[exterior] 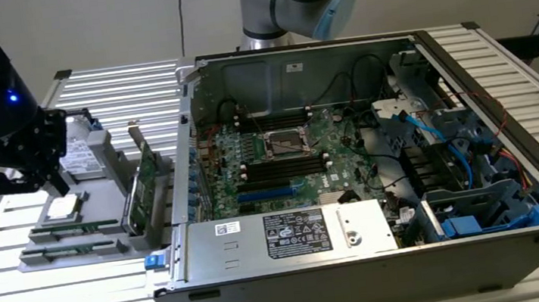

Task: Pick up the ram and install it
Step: 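Pick up the ram and move it above insertion slot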

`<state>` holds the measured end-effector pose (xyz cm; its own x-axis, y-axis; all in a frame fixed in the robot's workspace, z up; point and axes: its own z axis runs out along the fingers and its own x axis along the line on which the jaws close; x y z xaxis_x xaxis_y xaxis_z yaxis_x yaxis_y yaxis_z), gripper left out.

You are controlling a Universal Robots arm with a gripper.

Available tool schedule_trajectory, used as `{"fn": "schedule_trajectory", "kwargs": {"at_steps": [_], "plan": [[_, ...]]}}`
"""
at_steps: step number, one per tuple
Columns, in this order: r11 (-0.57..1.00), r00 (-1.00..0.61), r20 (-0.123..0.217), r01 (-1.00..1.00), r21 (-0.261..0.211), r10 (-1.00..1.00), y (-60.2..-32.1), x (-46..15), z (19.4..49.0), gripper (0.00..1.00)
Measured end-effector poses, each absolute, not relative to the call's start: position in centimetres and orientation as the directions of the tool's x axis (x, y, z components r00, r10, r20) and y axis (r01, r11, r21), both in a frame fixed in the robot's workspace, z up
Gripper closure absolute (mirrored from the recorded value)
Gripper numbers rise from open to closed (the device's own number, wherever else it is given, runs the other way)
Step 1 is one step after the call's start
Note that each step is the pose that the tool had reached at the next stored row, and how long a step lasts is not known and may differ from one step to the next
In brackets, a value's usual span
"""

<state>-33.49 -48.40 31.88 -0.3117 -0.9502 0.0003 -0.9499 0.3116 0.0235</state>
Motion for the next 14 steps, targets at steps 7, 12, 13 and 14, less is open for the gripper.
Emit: {"fn": "schedule_trajectory", "kwargs": {"at_steps": [7, 12, 13, 14], "plan": [[0.188, -0.188, 0.000, -0.982, 0.023, -0.982, -48.40, -33.49, 31.88, 0.89], [0.098, -0.098, 0.000, -0.995, 0.023, -0.995, -48.40, -33.49, 31.87, 0.89], [0.082, -0.082, 0.000, -0.996, 0.023, -0.997, -48.39, -33.49, 31.87, 0.89], [0.078, -0.078, 0.000, -0.997, 0.023, -0.997, -48.39, -33.49, 31.87, 0.89]]}}
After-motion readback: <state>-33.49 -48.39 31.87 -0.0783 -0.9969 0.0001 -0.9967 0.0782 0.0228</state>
